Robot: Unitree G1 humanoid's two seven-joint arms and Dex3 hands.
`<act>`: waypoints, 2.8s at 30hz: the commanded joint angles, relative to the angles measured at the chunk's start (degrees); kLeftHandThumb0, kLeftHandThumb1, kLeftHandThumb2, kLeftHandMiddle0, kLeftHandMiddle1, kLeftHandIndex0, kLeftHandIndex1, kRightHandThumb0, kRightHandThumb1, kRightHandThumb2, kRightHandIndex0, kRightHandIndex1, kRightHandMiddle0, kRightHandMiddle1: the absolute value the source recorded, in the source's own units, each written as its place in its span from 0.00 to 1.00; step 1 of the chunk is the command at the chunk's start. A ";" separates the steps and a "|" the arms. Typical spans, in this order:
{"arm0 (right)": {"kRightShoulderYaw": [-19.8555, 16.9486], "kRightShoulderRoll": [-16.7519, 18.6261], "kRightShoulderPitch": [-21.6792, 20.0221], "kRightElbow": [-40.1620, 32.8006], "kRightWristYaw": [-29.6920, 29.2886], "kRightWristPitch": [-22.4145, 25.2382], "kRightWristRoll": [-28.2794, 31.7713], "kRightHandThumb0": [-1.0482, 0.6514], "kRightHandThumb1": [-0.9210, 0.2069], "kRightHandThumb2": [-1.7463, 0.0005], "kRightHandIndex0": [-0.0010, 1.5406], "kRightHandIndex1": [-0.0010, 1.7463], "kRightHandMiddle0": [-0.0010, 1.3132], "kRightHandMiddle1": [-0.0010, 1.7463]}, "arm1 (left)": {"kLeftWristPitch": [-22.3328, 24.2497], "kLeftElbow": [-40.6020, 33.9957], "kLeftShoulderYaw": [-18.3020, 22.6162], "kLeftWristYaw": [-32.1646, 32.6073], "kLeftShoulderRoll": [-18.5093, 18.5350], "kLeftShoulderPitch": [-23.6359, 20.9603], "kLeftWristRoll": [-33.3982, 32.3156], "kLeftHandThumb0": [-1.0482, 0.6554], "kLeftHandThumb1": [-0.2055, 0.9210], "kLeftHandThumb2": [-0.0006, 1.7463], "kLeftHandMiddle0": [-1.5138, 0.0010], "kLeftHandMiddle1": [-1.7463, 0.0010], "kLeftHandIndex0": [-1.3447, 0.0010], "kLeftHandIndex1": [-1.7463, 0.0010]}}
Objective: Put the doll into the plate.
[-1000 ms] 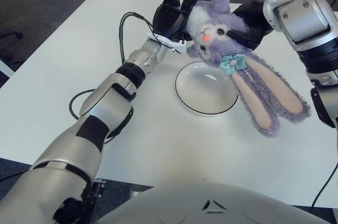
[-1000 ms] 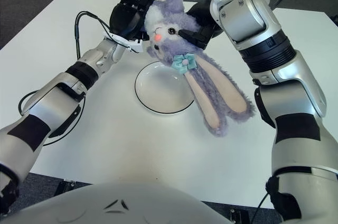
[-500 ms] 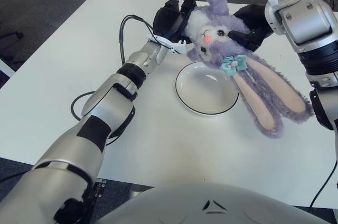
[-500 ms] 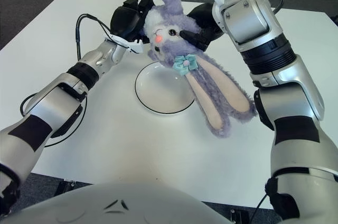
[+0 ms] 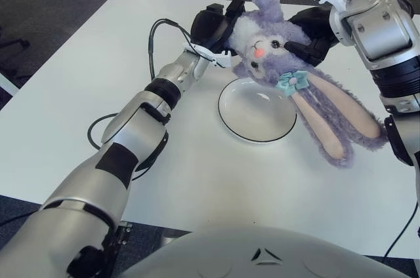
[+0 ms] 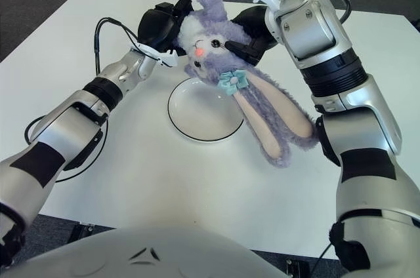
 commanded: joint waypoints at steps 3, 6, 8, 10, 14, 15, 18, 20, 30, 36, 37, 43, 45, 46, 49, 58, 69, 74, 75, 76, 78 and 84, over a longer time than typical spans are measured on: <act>-2.32 -0.21 -0.62 -0.02 -0.10 -1.99 0.96 0.37 0.62 0.19 0.79 1.00 0.50 0.99 | -1.34 1.64 -0.72 -1.84 -0.69 -0.82 0.50 0.32 0.40 0.80 0.13 0.00 0.50 0.00; -2.74 -1.27 -0.79 -0.07 -0.20 -2.82 0.43 0.35 0.54 0.25 0.81 1.00 0.46 1.00 | -1.53 2.83 -0.70 -3.30 -0.37 -1.21 0.29 0.32 0.40 0.81 0.12 0.00 0.50 0.00; -3.09 -1.88 -0.87 -0.59 -0.30 -2.70 0.22 0.35 0.51 0.27 0.81 1.00 0.45 1.00 | -1.67 3.23 -0.68 -3.80 -0.21 -1.37 0.24 0.32 0.40 0.81 0.12 0.00 0.50 0.00; -3.75 -2.73 -0.82 -1.50 -0.43 -2.21 0.09 0.34 0.49 0.28 0.81 1.00 0.44 1.00 | -1.59 3.15 -0.83 -4.34 0.23 -1.46 0.50 0.31 0.39 0.81 0.11 0.00 0.49 0.00; -5.61 -5.31 -0.90 -3.24 -0.46 -0.94 0.05 0.35 0.46 0.31 0.79 1.00 0.41 1.00 | -1.37 2.03 -1.27 -6.89 1.86 -1.44 1.05 0.31 0.38 0.82 0.10 0.00 0.48 0.00; -6.18 -5.91 -1.14 -2.65 -0.44 -0.84 0.14 0.35 0.46 0.31 0.79 1.00 0.41 1.00 | -1.33 1.87 -1.47 -8.16 2.29 -1.49 1.19 0.31 0.38 0.82 0.09 0.00 0.48 0.00; -6.82 -6.67 -1.77 -0.90 -0.18 -1.17 0.22 0.35 0.44 0.33 0.76 1.00 0.40 1.00 | -1.33 1.51 -1.73 -10.28 3.04 -1.54 1.43 0.30 0.37 0.83 0.08 0.00 0.47 0.00; -7.35 -7.29 -2.57 0.88 0.58 -1.18 0.60 0.35 0.43 0.34 0.75 1.00 0.39 1.00 | -1.78 1.57 -1.84 -11.31 3.86 -1.53 1.61 0.30 0.36 0.84 0.08 0.00 0.47 0.00; -10.95 -10.00 -4.37 9.41 3.16 -6.46 2.22 0.36 0.40 0.36 0.64 1.00 0.37 1.00 | -2.61 1.38 -3.70 -10.88 7.76 -2.67 4.79 0.30 0.34 0.85 0.07 0.00 0.45 0.00; -10.88 -10.28 -5.45 15.48 1.51 -15.29 -0.77 0.36 0.39 0.37 0.51 1.00 0.37 1.00 | -2.42 0.04 -3.83 -11.23 9.69 -3.68 5.82 0.30 0.34 0.85 0.06 0.00 0.45 0.00; -12.29 -11.02 -3.88 13.82 0.37 -15.88 -0.63 0.30 0.32 0.41 0.47 1.00 0.30 0.99 | -2.39 -0.14 -3.78 -11.22 9.94 -3.80 5.96 0.30 0.34 0.85 0.06 0.00 0.45 0.00; -15.42 -12.08 -1.03 11.41 -2.52 -16.07 -0.87 0.05 0.03 0.56 0.25 0.95 0.03 0.90 | -2.26 -0.92 -3.46 -12.15 10.70 -4.05 6.06 0.29 0.34 0.86 0.06 0.00 0.45 0.00; -15.67 -11.64 -1.32 11.35 -3.20 -14.75 -0.97 0.02 0.01 0.54 0.16 0.85 0.01 0.84 | -2.14 -1.17 -3.46 -12.46 10.93 -4.06 6.08 0.29 0.34 0.86 0.06 0.00 0.45 0.00; -16.03 -11.40 -1.45 11.26 -3.64 -13.65 -0.82 0.02 0.01 0.53 0.14 0.82 0.01 0.83 | -1.95 -1.32 -3.50 -12.63 11.01 -4.06 6.14 0.29 0.34 0.86 0.06 0.00 0.45 0.00; -16.93 -10.99 -1.71 11.20 -4.46 -11.24 -0.25 0.01 0.00 0.50 0.08 0.69 0.00 0.76 | -1.29 -1.74 -3.69 -12.90 11.12 -4.02 6.45 0.29 0.34 0.86 0.07 0.00 0.45 0.00; -17.57 -10.75 -4.23 11.17 -4.69 -0.31 1.40 0.00 0.00 0.43 0.01 0.47 0.00 0.52 | -0.27 -2.14 -3.95 -13.16 10.87 -3.79 7.12 0.29 0.33 0.86 0.07 0.00 0.45 0.00; -16.83 -11.03 -4.98 12.16 -4.29 1.76 2.29 0.00 0.00 0.43 0.00 0.38 0.00 0.39 | -1.86 -1.23 -3.85 -11.26 10.56 -3.84 7.37 0.29 0.33 0.86 0.06 0.00 0.44 0.00; -16.18 -11.29 -4.96 12.14 -2.63 1.65 2.88 0.00 0.00 0.46 0.00 0.35 0.00 0.34 | -1.16 -0.98 -3.28 -11.71 10.16 -3.70 6.90 0.29 0.33 0.86 0.06 0.00 0.44 0.00; -16.13 -11.29 -4.97 12.08 -2.45 1.77 2.96 0.00 0.00 0.46 0.00 0.35 0.00 0.33 | -1.06 -0.95 -3.21 -11.74 10.12 -3.69 6.87 0.29 0.33 0.86 0.06 0.00 0.44 0.00; -16.11 -11.28 -4.97 12.00 -2.30 1.95 3.05 0.00 0.00 0.47 0.00 0.34 0.00 0.33 | -0.92 -0.89 -3.16 -11.74 10.10 -3.68 6.86 0.29 0.33 0.86 0.06 0.00 0.44 0.00; -16.14 -11.21 -4.91 11.90 -1.84 2.39 3.41 0.00 0.00 0.48 0.00 0.36 0.00 0.33 | -0.28 -0.57 -3.01 -11.87 10.15 -3.74 6.87 0.29 0.33 0.87 0.07 0.00 0.44 0.00; -16.61 -11.00 -3.97 11.87 -1.10 3.61 5.16 0.01 0.00 0.52 0.01 0.46 0.00 0.34 | 2.14 -0.07 -3.16 -11.57 10.24 -3.96 7.53 0.29 0.34 0.86 0.08 0.00 0.45 0.00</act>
